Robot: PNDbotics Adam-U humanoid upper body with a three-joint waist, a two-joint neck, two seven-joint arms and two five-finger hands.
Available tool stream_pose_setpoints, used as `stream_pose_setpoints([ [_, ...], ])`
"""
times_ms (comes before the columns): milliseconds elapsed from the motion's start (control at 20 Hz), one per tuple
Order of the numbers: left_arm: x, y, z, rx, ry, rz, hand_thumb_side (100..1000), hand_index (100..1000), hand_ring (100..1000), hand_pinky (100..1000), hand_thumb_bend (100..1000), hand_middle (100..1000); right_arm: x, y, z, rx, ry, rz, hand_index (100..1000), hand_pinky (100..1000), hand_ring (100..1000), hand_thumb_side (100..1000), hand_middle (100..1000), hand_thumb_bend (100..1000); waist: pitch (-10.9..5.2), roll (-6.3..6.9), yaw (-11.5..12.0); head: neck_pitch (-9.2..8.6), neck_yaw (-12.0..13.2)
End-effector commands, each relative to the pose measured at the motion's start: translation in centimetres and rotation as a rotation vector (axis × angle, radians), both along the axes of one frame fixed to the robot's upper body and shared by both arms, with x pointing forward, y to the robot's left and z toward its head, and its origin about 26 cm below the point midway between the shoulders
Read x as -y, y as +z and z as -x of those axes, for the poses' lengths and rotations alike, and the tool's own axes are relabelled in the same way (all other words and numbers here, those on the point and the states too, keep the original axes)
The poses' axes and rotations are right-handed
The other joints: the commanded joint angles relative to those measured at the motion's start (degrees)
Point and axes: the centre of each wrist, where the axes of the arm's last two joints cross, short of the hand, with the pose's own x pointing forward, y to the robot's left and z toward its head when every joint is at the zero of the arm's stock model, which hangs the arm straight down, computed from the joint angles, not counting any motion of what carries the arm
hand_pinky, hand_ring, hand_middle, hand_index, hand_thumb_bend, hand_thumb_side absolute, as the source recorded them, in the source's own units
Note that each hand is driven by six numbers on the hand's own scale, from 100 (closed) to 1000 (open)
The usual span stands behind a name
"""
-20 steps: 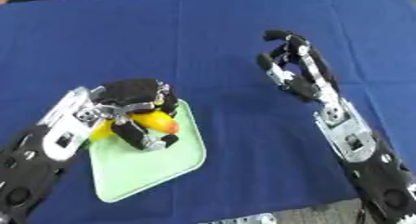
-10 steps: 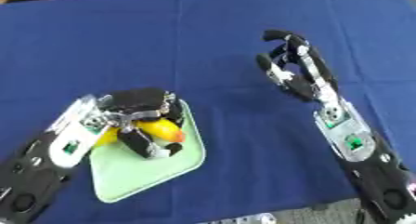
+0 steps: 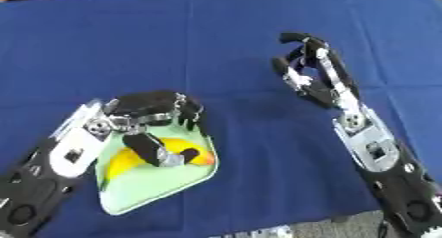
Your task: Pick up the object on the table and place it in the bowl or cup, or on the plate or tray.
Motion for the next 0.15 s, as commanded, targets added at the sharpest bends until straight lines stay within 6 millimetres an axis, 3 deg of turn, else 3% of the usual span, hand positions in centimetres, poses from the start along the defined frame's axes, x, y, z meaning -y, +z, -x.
stream_pose_setpoints([
  [50,-0.29,1.20,-0.05,0.161,-0.307,-0.243,628,684,558,454,100,605,0.41,1.08,-0.16,0.028,-0.001,0.011,869,382,579,763,766,513,-0.99,-0.40,-0.04,-0.64,-0.30],
  [150,-0.49,1.39,-0.05,0.166,-0.303,-0.236,593,687,570,473,100,617,0.40,1.07,-0.15,0.028,-0.002,0.010,869,382,579,764,766,513,-1.02,-0.43,-0.01,-0.72,-0.32],
])
